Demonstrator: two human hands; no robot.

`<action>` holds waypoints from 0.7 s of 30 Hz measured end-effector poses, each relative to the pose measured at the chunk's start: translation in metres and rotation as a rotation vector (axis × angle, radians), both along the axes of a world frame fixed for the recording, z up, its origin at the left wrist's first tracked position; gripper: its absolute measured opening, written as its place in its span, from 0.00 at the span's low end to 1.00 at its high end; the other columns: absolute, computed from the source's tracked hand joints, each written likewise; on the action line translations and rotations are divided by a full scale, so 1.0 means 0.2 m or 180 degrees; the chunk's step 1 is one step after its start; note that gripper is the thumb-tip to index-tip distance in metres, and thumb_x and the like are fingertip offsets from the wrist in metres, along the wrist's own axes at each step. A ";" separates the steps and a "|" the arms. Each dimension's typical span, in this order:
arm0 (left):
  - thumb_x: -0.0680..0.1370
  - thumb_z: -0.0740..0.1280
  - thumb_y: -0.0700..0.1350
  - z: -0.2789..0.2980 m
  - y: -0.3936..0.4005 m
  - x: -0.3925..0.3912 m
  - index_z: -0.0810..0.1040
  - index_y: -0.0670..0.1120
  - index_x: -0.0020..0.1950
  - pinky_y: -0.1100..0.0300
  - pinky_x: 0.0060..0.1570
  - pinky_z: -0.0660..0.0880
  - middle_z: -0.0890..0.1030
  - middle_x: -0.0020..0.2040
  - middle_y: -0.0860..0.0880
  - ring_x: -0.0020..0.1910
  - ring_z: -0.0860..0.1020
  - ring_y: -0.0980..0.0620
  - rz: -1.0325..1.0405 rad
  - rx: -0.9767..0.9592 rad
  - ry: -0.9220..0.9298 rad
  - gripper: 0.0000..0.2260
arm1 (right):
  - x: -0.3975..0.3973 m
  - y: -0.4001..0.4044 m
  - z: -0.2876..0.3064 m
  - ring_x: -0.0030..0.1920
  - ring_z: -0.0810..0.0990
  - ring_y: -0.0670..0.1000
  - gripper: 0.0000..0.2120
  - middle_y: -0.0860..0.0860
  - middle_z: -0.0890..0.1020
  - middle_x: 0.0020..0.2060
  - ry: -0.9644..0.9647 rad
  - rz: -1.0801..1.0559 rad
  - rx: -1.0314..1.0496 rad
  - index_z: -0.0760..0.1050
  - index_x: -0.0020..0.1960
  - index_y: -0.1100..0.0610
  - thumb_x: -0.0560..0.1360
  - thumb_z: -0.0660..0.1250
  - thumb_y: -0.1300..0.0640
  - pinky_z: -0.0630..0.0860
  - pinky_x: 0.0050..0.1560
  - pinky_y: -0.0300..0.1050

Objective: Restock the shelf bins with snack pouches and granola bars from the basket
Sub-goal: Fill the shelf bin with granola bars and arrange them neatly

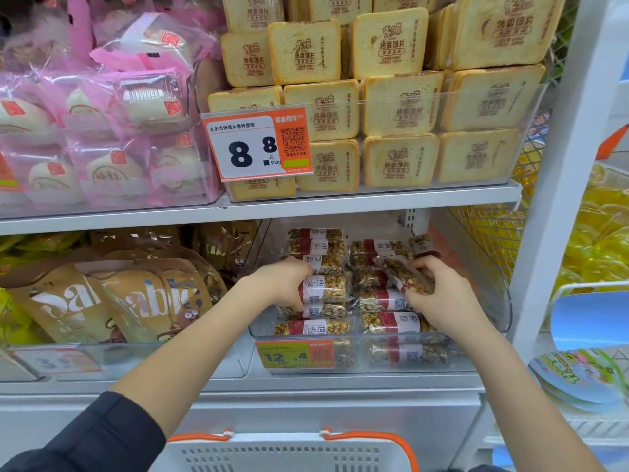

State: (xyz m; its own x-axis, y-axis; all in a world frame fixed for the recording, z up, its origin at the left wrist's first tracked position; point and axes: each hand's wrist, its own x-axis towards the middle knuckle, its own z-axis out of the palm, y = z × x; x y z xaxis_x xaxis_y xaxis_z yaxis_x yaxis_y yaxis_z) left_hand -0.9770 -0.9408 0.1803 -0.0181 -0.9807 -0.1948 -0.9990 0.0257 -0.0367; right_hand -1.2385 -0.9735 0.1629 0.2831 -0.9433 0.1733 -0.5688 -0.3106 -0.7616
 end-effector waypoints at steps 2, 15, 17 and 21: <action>0.67 0.76 0.49 0.01 0.01 0.01 0.71 0.45 0.62 0.55 0.52 0.74 0.74 0.57 0.47 0.54 0.73 0.48 0.0002 -0.0020 0.0051 0.28 | 0.00 0.01 0.01 0.36 0.73 0.41 0.18 0.48 0.76 0.50 -0.0016 0.0081 -0.0067 0.71 0.62 0.51 0.74 0.68 0.61 0.72 0.35 0.32; 0.66 0.77 0.47 0.07 0.09 0.01 0.70 0.49 0.55 0.57 0.41 0.70 0.71 0.50 0.53 0.52 0.71 0.51 -0.0140 -0.0575 0.0137 0.23 | 0.06 0.08 0.08 0.49 0.73 0.35 0.18 0.42 0.76 0.54 -0.0639 0.0689 -0.0082 0.74 0.60 0.47 0.74 0.70 0.60 0.70 0.36 0.21; 0.65 0.77 0.48 0.08 0.10 0.02 0.70 0.49 0.56 0.57 0.42 0.71 0.71 0.50 0.53 0.52 0.71 0.51 -0.0119 -0.0559 0.0216 0.24 | 0.05 0.08 0.09 0.54 0.73 0.35 0.18 0.39 0.77 0.55 -0.0595 0.0816 -0.0072 0.74 0.60 0.45 0.73 0.71 0.60 0.69 0.40 0.20; 0.67 0.76 0.52 0.11 0.16 0.03 0.70 0.48 0.61 0.55 0.54 0.73 0.73 0.56 0.50 0.56 0.72 0.52 -0.0036 -0.0955 0.0789 0.27 | 0.05 0.09 0.08 0.55 0.71 0.26 0.19 0.35 0.77 0.55 -0.0489 0.1055 -0.0028 0.75 0.59 0.46 0.72 0.71 0.63 0.65 0.46 0.16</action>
State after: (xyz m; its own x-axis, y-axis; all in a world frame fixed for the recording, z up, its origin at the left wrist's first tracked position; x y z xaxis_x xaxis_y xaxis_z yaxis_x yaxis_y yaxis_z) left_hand -0.9719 -0.9093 0.2031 -0.0396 -0.9929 0.1123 -0.9782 0.0615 0.1983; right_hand -1.2294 -0.9553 0.1796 0.5431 -0.8030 0.2454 -0.3152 -0.4659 -0.8268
